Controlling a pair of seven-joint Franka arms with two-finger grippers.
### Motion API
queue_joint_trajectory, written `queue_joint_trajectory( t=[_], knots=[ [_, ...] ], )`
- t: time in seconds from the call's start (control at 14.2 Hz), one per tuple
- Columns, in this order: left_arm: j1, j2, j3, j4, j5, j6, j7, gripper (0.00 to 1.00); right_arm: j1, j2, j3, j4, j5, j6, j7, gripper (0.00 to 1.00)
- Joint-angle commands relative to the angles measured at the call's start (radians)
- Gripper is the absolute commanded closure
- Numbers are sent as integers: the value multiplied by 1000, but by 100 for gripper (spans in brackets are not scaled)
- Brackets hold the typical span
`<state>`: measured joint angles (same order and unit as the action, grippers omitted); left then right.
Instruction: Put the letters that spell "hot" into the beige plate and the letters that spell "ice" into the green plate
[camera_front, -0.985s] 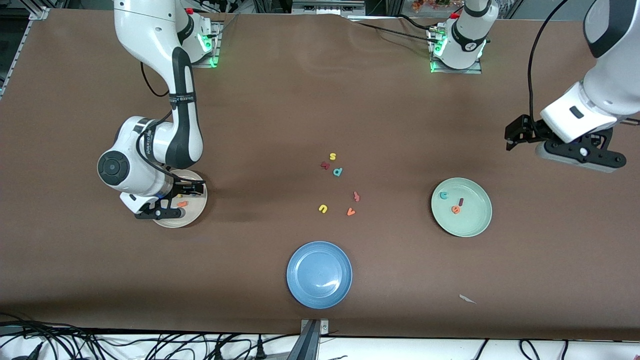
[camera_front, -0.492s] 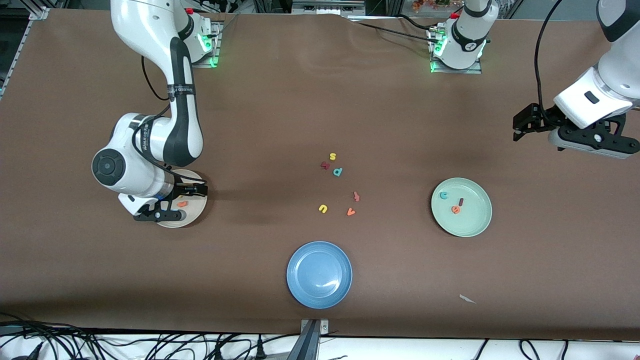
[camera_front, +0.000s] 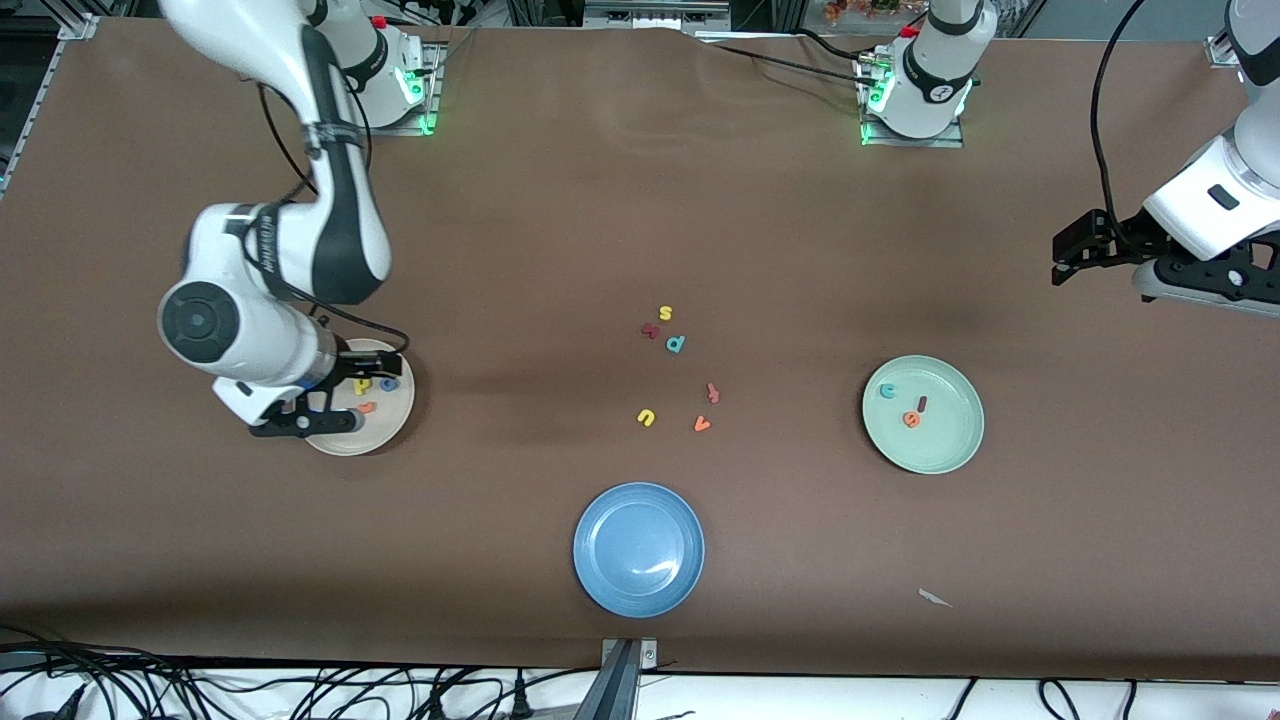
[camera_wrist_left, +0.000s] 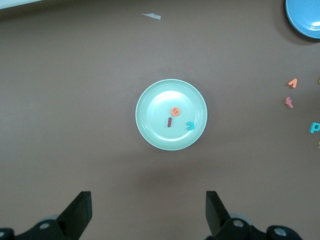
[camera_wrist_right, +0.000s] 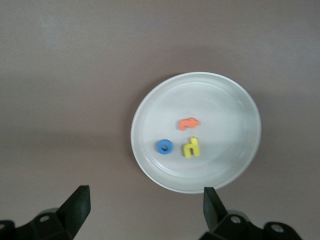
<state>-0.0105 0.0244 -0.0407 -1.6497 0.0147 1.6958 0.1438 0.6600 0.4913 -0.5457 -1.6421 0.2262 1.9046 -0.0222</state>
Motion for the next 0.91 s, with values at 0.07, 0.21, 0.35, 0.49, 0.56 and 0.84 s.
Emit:
queue_joint_trajectory(
  t=[0.07, 0.21, 0.35, 0.49, 0.56, 0.84],
  knots=[
    [6, -12, -7, 4, -15, -11, 23, 0, -293, -144, 283, -15, -125, -79, 28, 0],
    [1, -12, -10, 4, -15, -11, 22, 0, -364, -195, 334, -12, -145, -152, 28, 0],
    [1, -12, -10, 4, -15, -11, 23, 0, -425, -250, 391, -10, -189, -214, 27, 0],
    [4, -12, -10, 4, -15, -11, 23, 0, -447, -298, 397, -10, -209, -292, 27, 0],
    [4, -12, -10, 4, -13, -11, 22, 0, -476, -322, 415, -7, -211, -324, 25, 0],
    [6, -14, -10, 4, -13, -33, 23, 0, -531, -393, 454, 11, -228, -394, 25, 0]
  ],
)
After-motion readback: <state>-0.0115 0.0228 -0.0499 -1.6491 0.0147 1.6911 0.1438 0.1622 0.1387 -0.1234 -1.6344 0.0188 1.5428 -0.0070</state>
